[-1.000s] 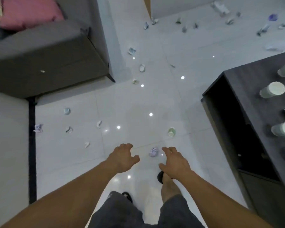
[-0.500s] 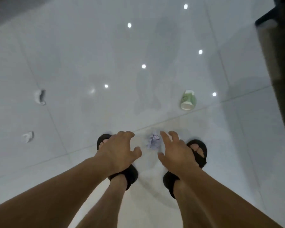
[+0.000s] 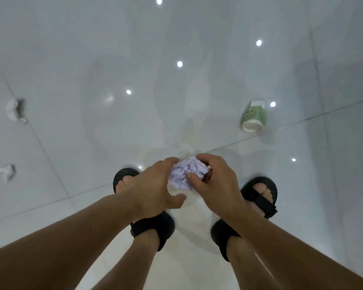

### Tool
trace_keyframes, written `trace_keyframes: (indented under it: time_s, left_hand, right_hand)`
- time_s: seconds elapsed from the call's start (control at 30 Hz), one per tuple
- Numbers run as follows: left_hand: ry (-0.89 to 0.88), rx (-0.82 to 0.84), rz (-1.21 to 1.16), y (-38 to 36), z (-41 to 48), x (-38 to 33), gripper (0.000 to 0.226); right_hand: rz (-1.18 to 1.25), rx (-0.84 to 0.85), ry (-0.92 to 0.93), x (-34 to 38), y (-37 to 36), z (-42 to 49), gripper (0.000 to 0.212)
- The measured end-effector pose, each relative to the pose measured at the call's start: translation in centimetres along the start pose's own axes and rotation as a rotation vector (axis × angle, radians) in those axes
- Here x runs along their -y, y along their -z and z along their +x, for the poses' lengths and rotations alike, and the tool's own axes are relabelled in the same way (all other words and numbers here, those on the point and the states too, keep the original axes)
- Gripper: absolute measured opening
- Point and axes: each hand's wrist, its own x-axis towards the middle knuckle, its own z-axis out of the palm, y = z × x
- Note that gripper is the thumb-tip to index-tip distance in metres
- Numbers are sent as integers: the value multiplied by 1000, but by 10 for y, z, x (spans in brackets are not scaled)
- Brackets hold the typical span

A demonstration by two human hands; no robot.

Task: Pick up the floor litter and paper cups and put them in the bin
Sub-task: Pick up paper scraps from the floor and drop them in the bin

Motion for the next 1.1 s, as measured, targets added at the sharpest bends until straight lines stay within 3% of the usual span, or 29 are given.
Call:
trace_keyframes:
  time_s: [0.1, 0.2, 0.33, 0.47, 0.6, 0.73, 0.87, 1.1]
  left_hand:
    - [-126, -85, -143, 18, -4, -35, 44]
    - [-164, -137, -184, 37, -4, -54, 48]
    - [-108, -177, -128, 44, 12, -50, 51]
    - [-25, -192, -128, 32, 29, -17, 41]
    - [73, -184, -104, 20, 31, 20, 40]
    - [95, -182, -114, 19, 15, 30, 43]
    - [65, -216, -135, 38, -20, 7, 43]
    - [-11, -354, -215, 124, -135, -62, 55]
  right_hand:
    - [157, -39, 66, 40, 30, -7, 31]
    - [183, -44, 66, 51, 63, 5, 31]
    - [-342, -236, 34, 23, 103, 53, 58]
    - [-623, -154, -232, -21, 117, 104, 78]
    - [-620, -188, -230, -53, 93, 121, 72]
    - [-460, -168, -194, -54, 74, 106, 67]
    - [-369, -65, -112, -4, 73, 66, 71]
    - [-383, 37, 71, 157, 128, -36, 68]
